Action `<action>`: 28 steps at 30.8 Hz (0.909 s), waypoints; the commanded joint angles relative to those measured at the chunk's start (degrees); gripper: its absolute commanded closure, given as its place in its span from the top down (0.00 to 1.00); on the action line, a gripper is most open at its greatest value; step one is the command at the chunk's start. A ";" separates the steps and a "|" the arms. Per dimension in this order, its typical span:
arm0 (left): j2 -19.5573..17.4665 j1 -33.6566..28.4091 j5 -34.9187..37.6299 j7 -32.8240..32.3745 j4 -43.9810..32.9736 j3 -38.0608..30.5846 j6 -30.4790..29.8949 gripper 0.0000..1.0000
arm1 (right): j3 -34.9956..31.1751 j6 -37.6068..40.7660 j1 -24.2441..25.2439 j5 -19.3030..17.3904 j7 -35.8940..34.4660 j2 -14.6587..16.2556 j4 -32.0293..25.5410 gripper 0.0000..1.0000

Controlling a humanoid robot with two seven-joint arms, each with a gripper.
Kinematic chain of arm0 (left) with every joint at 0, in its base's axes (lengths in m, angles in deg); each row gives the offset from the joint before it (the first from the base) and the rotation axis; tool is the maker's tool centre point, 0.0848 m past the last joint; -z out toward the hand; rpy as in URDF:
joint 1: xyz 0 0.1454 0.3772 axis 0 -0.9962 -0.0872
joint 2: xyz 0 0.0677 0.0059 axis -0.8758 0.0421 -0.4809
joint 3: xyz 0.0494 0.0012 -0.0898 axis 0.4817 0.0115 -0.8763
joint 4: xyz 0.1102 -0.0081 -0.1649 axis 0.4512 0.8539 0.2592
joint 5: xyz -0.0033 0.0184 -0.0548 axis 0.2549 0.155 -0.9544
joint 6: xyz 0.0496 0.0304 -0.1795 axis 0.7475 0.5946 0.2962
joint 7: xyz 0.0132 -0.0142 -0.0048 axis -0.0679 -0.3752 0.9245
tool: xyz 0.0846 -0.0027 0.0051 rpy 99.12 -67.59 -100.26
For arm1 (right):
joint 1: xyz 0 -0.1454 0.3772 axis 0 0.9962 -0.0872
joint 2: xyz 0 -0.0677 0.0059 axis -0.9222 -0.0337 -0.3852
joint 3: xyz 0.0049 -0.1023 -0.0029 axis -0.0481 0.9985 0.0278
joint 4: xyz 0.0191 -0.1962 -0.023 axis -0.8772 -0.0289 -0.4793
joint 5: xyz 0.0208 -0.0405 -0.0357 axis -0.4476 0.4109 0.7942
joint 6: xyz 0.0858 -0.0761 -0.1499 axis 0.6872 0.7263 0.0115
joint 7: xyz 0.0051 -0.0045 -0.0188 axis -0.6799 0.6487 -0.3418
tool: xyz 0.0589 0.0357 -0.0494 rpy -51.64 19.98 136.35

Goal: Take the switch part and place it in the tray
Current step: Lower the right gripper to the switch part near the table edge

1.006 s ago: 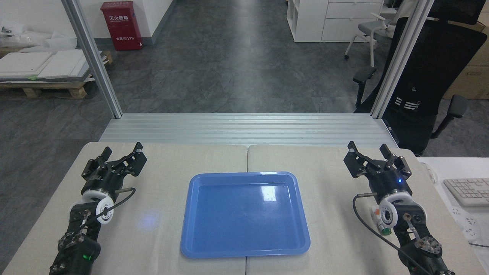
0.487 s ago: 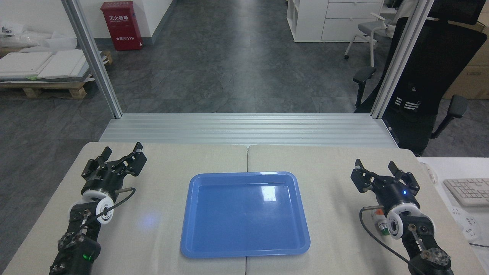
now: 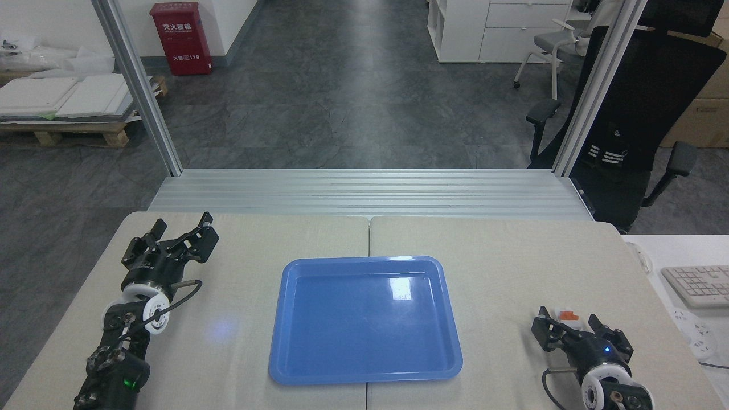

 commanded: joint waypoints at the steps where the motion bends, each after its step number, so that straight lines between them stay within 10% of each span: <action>1: 0.00 0.00 0.00 0.01 0.00 0.00 0.00 1.00 | 0.00 0.16 -0.15 -0.07 0.01 0.54 1.38 0.98; 6: 0.00 0.00 0.00 0.01 0.00 0.00 0.00 1.00 | 0.44 0.25 -0.07 0.63 0.10 1.24 2.61 0.91; 12: 0.00 0.00 0.00 0.01 0.00 0.00 0.00 1.00 | 5.27 -1.77 -0.07 1.34 0.10 3.09 2.79 0.22; 28: 0.00 0.00 0.00 0.01 0.00 0.00 0.00 1.00 | 4.40 -5.29 -4.80 1.34 -2.18 2.47 1.04 0.11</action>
